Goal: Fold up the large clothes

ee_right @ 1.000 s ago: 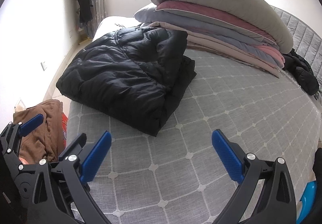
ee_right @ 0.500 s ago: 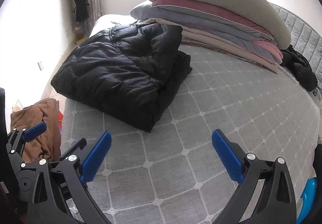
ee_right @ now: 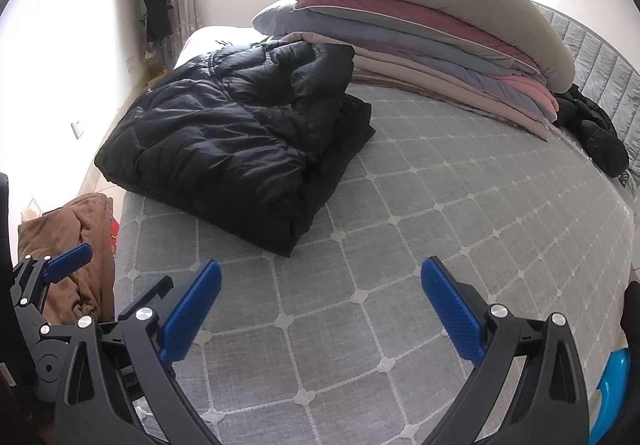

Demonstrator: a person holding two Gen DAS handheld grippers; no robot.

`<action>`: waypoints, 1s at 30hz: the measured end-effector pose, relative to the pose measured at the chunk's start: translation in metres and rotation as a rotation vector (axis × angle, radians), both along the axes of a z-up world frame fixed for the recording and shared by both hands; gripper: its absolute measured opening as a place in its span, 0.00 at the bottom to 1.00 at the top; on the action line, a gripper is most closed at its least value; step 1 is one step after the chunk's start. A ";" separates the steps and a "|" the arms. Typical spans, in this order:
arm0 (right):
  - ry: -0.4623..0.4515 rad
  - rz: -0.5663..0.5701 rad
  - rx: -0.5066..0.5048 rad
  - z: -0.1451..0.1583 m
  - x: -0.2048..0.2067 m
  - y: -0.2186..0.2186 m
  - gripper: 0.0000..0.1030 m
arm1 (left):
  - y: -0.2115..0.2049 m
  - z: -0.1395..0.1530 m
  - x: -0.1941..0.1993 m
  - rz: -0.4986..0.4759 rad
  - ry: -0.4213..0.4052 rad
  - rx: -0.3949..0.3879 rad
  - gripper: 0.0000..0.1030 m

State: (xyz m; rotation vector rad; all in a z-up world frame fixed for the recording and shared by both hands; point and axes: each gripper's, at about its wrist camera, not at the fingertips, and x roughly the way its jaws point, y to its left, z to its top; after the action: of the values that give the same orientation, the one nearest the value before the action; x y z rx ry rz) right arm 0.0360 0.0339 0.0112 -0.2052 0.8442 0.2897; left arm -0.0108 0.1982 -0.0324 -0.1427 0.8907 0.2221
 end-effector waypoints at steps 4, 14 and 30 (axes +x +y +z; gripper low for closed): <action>0.001 -0.004 -0.006 -0.001 -0.001 -0.003 0.93 | -0.004 0.000 0.000 -0.009 0.003 0.000 0.92; 0.001 -0.013 -0.008 0.000 -0.003 -0.011 0.93 | -0.013 0.000 0.001 -0.022 0.005 0.004 0.92; 0.004 -0.016 -0.008 0.000 -0.005 -0.017 0.93 | -0.026 0.004 -0.002 -0.051 -0.033 0.049 0.92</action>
State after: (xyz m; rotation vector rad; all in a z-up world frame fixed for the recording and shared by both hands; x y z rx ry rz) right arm 0.0307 0.0171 0.0110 -0.2048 0.8511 0.2717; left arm -0.0129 0.1725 -0.0281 -0.0778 0.8542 0.1933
